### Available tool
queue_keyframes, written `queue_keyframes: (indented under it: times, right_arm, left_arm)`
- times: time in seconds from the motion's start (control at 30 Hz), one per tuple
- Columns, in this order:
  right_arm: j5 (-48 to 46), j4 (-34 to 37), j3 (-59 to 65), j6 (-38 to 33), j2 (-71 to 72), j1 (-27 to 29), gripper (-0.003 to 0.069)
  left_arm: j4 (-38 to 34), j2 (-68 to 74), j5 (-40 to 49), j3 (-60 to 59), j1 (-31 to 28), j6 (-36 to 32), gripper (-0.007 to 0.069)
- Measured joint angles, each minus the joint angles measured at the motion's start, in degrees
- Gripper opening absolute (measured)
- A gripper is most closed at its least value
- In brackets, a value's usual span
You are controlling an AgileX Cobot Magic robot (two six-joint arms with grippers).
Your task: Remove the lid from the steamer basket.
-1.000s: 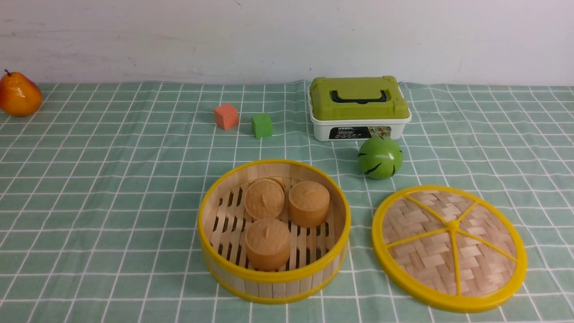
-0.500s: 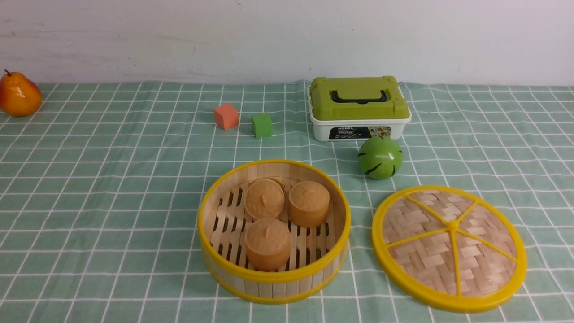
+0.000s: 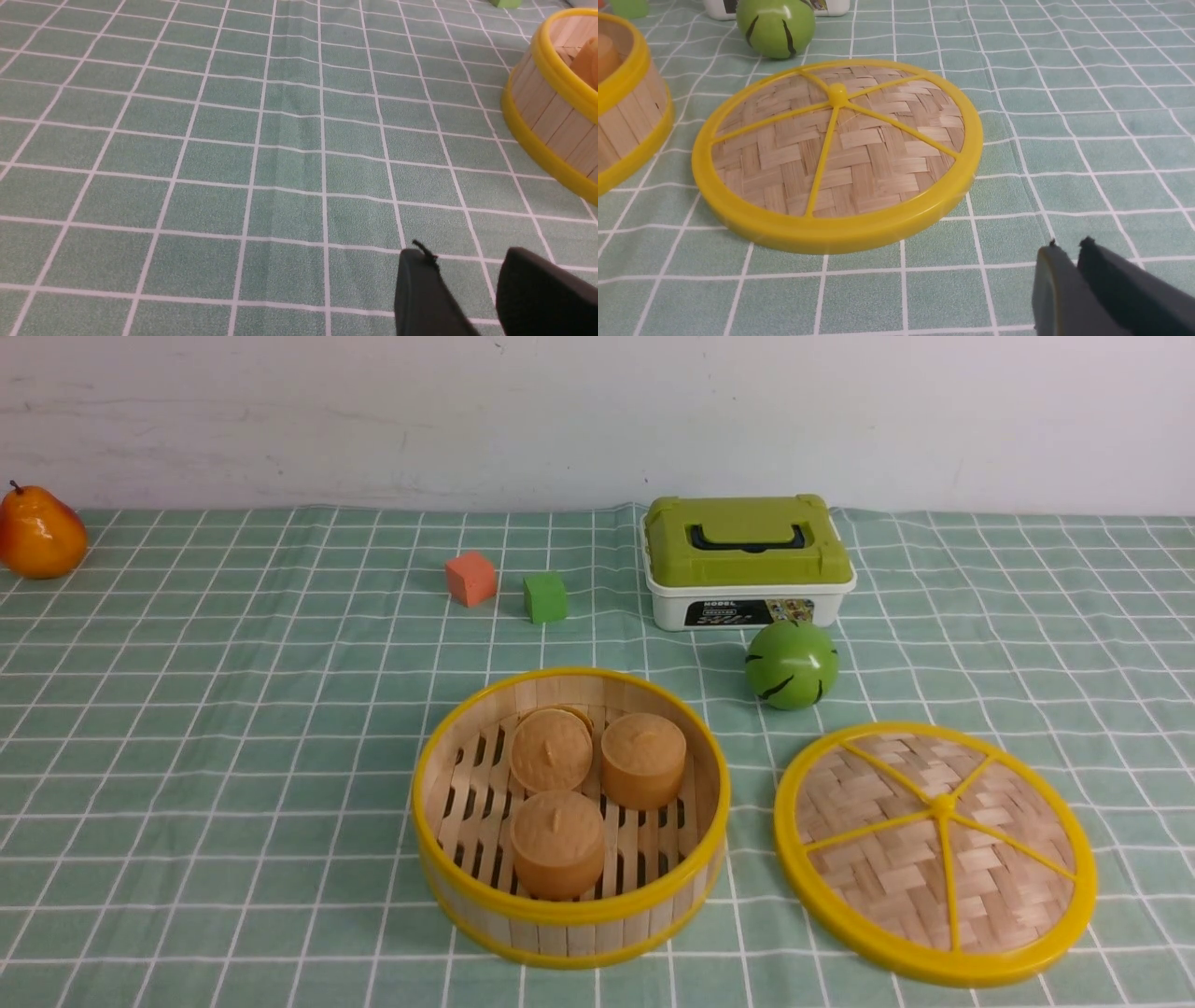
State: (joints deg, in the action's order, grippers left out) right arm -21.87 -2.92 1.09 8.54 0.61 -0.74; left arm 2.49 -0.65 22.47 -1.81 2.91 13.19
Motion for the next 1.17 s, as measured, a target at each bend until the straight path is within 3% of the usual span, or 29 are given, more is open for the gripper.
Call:
queue_keyframes:
  times: [1.17]
  right_arm:
    - [-0.02,0.00,0.00,0.00,0.00,0.00,0.0088]
  left_arm:
    - [0.00,0.00,0.00,0.00,0.00,0.00,0.0239]
